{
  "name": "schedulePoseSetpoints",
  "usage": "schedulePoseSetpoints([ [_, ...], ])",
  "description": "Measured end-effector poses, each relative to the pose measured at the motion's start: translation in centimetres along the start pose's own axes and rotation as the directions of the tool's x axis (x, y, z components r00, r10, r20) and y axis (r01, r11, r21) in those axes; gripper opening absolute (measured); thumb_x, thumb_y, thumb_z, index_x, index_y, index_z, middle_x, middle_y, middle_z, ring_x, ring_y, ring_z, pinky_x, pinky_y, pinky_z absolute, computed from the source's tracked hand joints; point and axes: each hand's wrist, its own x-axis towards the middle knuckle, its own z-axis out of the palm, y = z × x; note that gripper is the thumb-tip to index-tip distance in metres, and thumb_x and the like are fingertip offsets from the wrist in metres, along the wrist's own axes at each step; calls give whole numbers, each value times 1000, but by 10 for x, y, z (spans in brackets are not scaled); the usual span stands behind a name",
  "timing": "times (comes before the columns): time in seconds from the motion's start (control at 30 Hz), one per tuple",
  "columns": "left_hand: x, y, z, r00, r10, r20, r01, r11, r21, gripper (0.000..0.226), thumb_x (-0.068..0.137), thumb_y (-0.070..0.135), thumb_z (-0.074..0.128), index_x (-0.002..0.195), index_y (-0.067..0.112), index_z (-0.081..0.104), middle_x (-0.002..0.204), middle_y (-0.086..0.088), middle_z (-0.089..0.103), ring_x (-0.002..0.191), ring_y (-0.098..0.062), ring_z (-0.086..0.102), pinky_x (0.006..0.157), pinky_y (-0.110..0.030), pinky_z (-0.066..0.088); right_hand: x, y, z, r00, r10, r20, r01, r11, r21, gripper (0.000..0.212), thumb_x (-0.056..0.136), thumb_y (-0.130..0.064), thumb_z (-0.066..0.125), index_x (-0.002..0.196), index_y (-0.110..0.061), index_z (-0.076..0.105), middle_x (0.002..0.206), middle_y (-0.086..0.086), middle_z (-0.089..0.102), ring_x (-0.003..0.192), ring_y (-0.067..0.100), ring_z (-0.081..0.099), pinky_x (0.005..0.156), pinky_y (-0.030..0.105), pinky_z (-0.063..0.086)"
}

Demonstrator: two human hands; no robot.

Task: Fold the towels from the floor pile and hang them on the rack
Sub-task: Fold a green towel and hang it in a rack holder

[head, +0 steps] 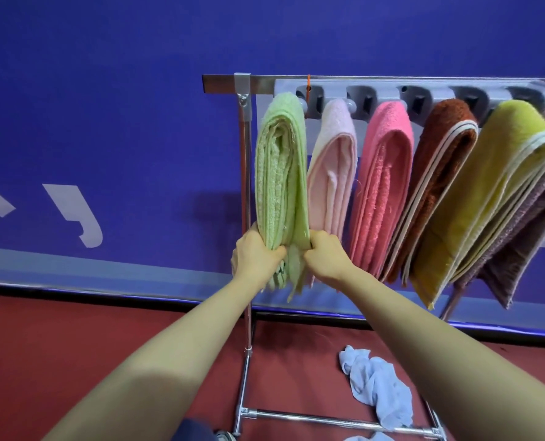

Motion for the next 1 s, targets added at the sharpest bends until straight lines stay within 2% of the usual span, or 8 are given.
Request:
schedulePoseSetpoints([
  [0.1,1,-2,-4,999,-17,-34,18,999,35,45,74,39,71,115,24,62,100,-8,70,96,-38,64,82,-41,54,-1,-1,-1,999,-12,-33,10,997,-73,22,76,2,44,80,-16,57,90,23,70,92,45,59,69,35,42],
  [0.27,-1,-14,-17,999,-27,-45,26,1000,-13,40,68,42,69,106,29,61,90,0,69,91,-33,63,82,-42,55,1,6,-1,977,44,-211,-94,967,-235,23,84,-8,50,104,0,58,105,31,65,98,48,61,75,42,47],
  [0.37,-4,-15,-19,1000,-22,-1,22,998,-60,41,60,46,63,97,29,63,86,2,71,89,-30,65,79,-41,56,-4,2,15,989,1,-145,-43,956,-289,23,86,-13,50,105,-3,57,105,28,66,97,46,62,70,40,44],
  [0.47,-12,-6,-12,999,-20,32,24,994,-110,54,51,54,60,94,23,70,85,0,73,88,-27,69,77,-39,58,-9,-5,38,997,-27,-72,3,952,-308,22,91,-17,51,108,-2,53,108,27,65,101,45,62,73,42,46],
  [0.67,-9,-5,-17,998,-42,50,47,994,-100,54,47,55,58,86,20,70,80,0,72,82,-25,68,74,-38,58,-8,7,33,999,7,-49,-24,932,-363,22,91,-5,47,113,0,49,109,29,64,101,46,63,76,43,48],
  [0.83,-14,-6,-15,996,20,89,-8,991,-132,51,57,44,63,102,21,70,91,-1,74,93,-26,68,82,-37,56,-19,-6,39,988,56,142,-40,993,-112,42,87,-10,52,125,1,40,115,27,63,106,44,59,85,42,49],
  [0.9,-16,-7,-11,996,32,88,-20,991,-130,49,61,43,64,106,23,69,94,-2,74,95,-28,67,83,-37,55,-23,-9,43,985,94,146,-95,996,-4,48,86,-15,55,128,-1,37,114,23,63,106,42,59,87,43,50],
  [1.0,-14,-16,-8,988,53,143,-45,997,-62,45,72,37,73,114,24,66,103,-5,74,101,-31,66,83,-34,53,-25,-7,45,984,100,150,-106,994,32,60,84,-17,59,136,-3,31,116,20,64,107,40,60,84,38,49],
])
